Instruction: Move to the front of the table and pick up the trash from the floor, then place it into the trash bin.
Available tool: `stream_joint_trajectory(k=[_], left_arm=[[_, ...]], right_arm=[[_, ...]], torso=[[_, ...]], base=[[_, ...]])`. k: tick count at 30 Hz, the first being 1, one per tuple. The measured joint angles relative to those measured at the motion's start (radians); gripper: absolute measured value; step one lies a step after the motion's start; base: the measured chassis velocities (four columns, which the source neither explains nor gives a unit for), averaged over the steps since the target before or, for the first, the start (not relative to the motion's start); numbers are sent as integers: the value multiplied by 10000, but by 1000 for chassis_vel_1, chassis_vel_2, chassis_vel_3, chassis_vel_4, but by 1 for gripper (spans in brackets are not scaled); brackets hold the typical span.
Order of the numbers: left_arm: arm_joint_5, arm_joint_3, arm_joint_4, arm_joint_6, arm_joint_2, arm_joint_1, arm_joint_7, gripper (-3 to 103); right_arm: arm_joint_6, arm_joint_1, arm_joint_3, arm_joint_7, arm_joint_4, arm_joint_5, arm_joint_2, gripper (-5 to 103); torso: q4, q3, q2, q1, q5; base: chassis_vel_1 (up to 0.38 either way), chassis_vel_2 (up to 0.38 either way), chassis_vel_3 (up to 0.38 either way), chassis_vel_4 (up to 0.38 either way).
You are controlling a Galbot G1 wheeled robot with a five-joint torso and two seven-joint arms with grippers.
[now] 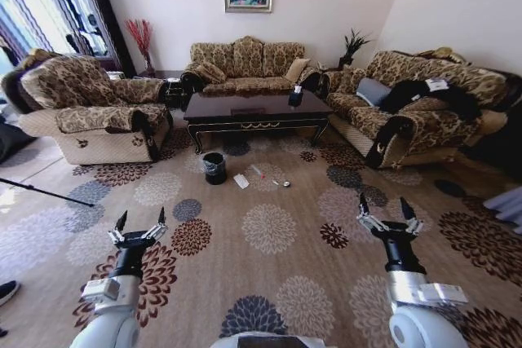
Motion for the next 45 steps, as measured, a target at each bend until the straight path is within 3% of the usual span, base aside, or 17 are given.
stream_joint_trajectory(k=[18, 45], left_arm=[[3, 2, -36, 243, 7, 56, -86, 100], [-73, 40, 213, 4, -184, 106, -51, 100]], right_arm=[[-94, 118, -5, 35, -51, 145, 36, 100], [-134, 140, 48, 103, -42, 275, -22, 100]], torso=[[0, -41, -76, -30, 0], [0, -808, -1452, -641, 0]], base=[[0, 0, 0, 0], [0, 0, 0, 0]])
